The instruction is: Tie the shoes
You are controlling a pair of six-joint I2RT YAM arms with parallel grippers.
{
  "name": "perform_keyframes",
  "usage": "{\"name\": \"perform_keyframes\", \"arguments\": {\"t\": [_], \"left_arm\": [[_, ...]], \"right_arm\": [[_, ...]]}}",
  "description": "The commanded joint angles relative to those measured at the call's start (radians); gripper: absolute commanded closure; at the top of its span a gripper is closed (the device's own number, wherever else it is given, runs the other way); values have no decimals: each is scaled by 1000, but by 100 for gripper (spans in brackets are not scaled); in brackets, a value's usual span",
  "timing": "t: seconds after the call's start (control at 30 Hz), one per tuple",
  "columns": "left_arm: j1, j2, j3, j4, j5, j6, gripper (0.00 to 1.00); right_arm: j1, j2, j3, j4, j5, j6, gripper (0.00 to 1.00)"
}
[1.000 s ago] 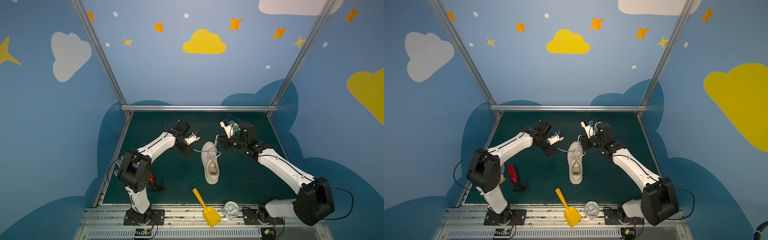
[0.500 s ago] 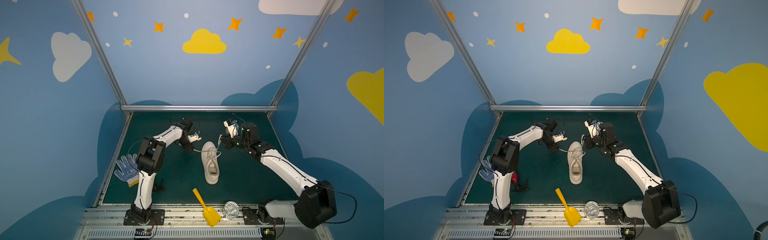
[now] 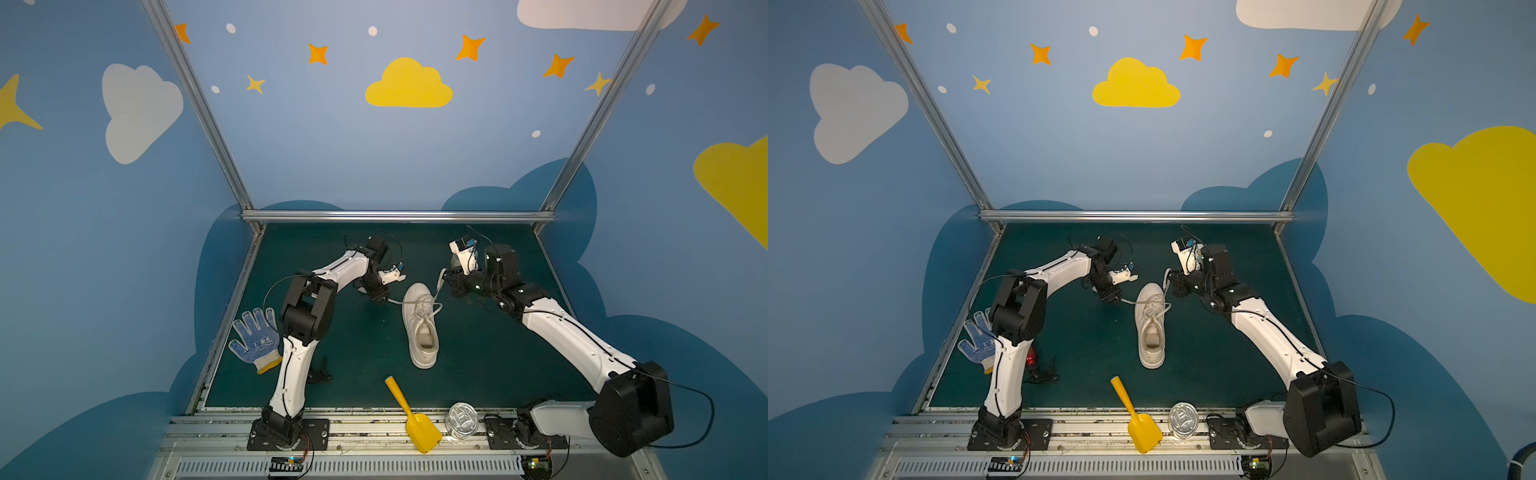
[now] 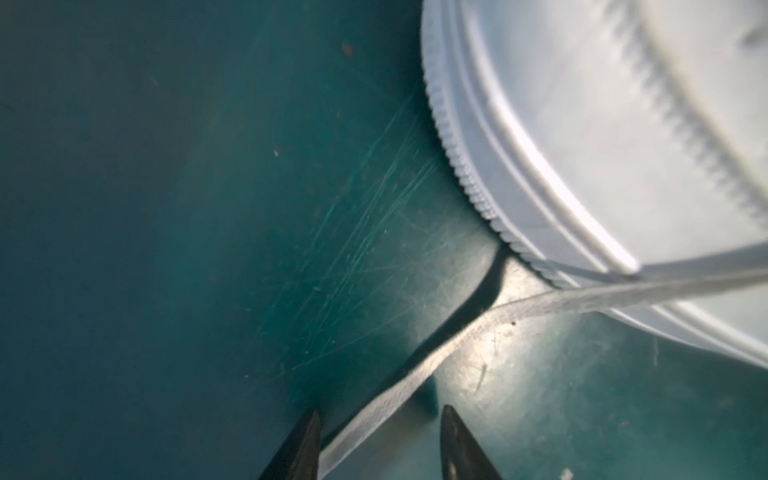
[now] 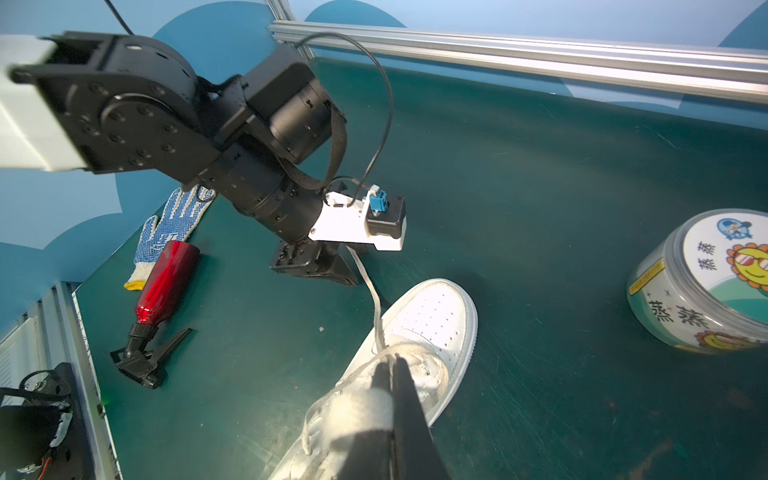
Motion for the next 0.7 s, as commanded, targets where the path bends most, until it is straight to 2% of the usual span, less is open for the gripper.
{"name": "perform_keyframes", "arguments": {"t": [0.0,0.1,0.17,0.3,0.4,0.67], "left_arm": [[2,13,-26,-8,-14,13,58],[-1,11,-41,9,-28,1,65],[-1,13,-41,14,-42,-17,75],[-1,3,-53,23,-44,-52,90],[-4,-28,-74,30,-30,-68,96],[-10,-155,-134,55,-49,-116,97]], "right_arm": [[-6,-34,-1,-19,-13,6,100],[-6,-42,-7,-20,-14,9,100],[-6,-48,-13,-21,-13,8,100],[-7,-68,-25,-18,-8,16,100],[-7,-80,-37,-8,-10,30,100],[-7,-111,-78,47,-46,63,100]]}}
